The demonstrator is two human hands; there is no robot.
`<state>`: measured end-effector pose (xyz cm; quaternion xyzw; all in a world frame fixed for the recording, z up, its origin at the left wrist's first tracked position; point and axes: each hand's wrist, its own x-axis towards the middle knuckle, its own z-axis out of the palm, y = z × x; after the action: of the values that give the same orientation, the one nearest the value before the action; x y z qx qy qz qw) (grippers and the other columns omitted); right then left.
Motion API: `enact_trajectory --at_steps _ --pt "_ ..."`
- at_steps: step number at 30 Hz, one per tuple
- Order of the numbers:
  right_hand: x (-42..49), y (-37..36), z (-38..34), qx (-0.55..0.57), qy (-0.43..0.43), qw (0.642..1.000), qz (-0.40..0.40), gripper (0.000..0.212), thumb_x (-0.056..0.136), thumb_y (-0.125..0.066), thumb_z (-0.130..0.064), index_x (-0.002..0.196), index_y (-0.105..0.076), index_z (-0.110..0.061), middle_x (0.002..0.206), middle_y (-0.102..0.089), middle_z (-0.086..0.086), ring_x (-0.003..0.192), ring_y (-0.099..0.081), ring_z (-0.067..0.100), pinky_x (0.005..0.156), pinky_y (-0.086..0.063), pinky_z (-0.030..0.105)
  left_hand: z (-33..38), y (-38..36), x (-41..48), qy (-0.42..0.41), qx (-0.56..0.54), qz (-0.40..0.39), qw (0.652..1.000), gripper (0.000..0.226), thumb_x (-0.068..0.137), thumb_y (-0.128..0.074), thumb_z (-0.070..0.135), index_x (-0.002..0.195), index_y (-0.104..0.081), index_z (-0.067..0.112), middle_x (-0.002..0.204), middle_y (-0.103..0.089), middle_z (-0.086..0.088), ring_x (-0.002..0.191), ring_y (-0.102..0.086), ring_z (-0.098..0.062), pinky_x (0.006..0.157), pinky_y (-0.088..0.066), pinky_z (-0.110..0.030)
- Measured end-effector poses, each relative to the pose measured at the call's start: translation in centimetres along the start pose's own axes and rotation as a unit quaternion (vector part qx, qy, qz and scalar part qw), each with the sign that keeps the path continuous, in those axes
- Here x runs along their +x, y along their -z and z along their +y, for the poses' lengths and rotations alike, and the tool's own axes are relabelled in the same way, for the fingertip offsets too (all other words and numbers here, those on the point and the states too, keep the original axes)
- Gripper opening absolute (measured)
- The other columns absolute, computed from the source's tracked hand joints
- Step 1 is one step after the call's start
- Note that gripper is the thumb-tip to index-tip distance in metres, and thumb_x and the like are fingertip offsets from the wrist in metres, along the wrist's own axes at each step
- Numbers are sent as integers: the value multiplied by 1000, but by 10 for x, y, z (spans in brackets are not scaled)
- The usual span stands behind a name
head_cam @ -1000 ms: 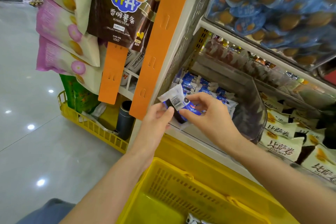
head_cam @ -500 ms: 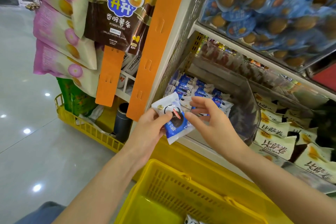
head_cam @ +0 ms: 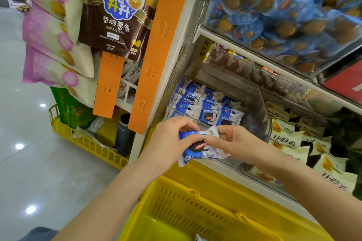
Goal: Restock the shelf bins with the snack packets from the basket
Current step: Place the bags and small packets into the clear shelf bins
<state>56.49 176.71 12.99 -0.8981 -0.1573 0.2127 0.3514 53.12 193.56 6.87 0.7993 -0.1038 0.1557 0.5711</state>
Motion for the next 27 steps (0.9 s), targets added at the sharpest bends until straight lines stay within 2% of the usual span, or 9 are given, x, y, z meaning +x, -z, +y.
enact_trajectory --at_steps 4,6,8,10,13,16,20,23,27 --pt "-7 17 1 18 -14 996 81 27 82 -56 -47 87 -68 -23 72 -72 -6 52 -58 0 46 -41 10 0 -2 18 -60 70 -9 996 18 89 -55 29 107 -57 26 102 -55 15 96 -52 3 82 -44 -16" --pt "-4 30 1 34 1 982 184 20 87 -57 -41 83 -66 -24 68 -70 -4 46 -55 -1 40 -39 10 -7 0 28 -71 133 8 988 27 94 -46 29 120 -51 24 116 -51 11 109 -46 -2 92 -40 -22" --pt "5 42 1 33 26 957 288 10 88 -59 -36 85 -61 -26 75 -69 -6 56 -62 0 46 -46 16 -17 4 34 -89 219 11 972 32 97 -40 29 127 -48 22 123 -51 8 115 -42 -6 97 -32 -23" --pt "19 45 2 -28 33 943 331 7 89 -60 -32 91 -57 -26 85 -65 -7 72 -63 3 55 -49 21 -27 6 36 -113 280 -5 953 30 98 -39 27 124 -52 21 121 -54 5 114 -43 -9 98 -28 -23" --pt "45 32 4 -114 14 960 256 17 88 -63 -27 103 -57 -23 95 -63 -3 76 -59 4 60 -45 17 -34 6 33 -136 300 -12 944 27 96 -41 21 120 -55 19 116 -56 3 110 -46 -11 97 -29 -22" --pt "68 14 2 -159 8 975 158 23 87 -65 -26 106 -57 -17 91 -64 3 79 -60 15 70 -47 26 -36 7 34 -143 296 -17 944 26 95 -44 19 119 -56 17 115 -57 2 110 -47 -12 97 -30 -23" --pt "87 3 -3 4 -9 999 42 18 92 -58 -18 108 -56 -9 97 -68 9 85 -67 18 74 -59 30 -37 8 34 -145 282 -23 948 24 95 -46 19 117 -55 18 113 -56 4 109 -47 -10 96 -29 -21" --pt "91 3 -2 48 -39 997 -43 35 99 -42 -32 116 -62 -8 111 -68 5 93 -68 12 77 -57 21 -38 9 34 -150 276 -20 949 21 94 -46 20 113 -55 17 109 -57 4 104 -48 -11 95 -30 -23" --pt "86 -2 -2 -63 -2 997 -40 50 99 -29 -43 128 -56 -13 127 -60 0 111 -60 16 96 -50 31 -40 7 34 -152 285 -13 946 21 94 -45 21 113 -55 17 108 -56 4 104 -47 -11 96 -31 -24"
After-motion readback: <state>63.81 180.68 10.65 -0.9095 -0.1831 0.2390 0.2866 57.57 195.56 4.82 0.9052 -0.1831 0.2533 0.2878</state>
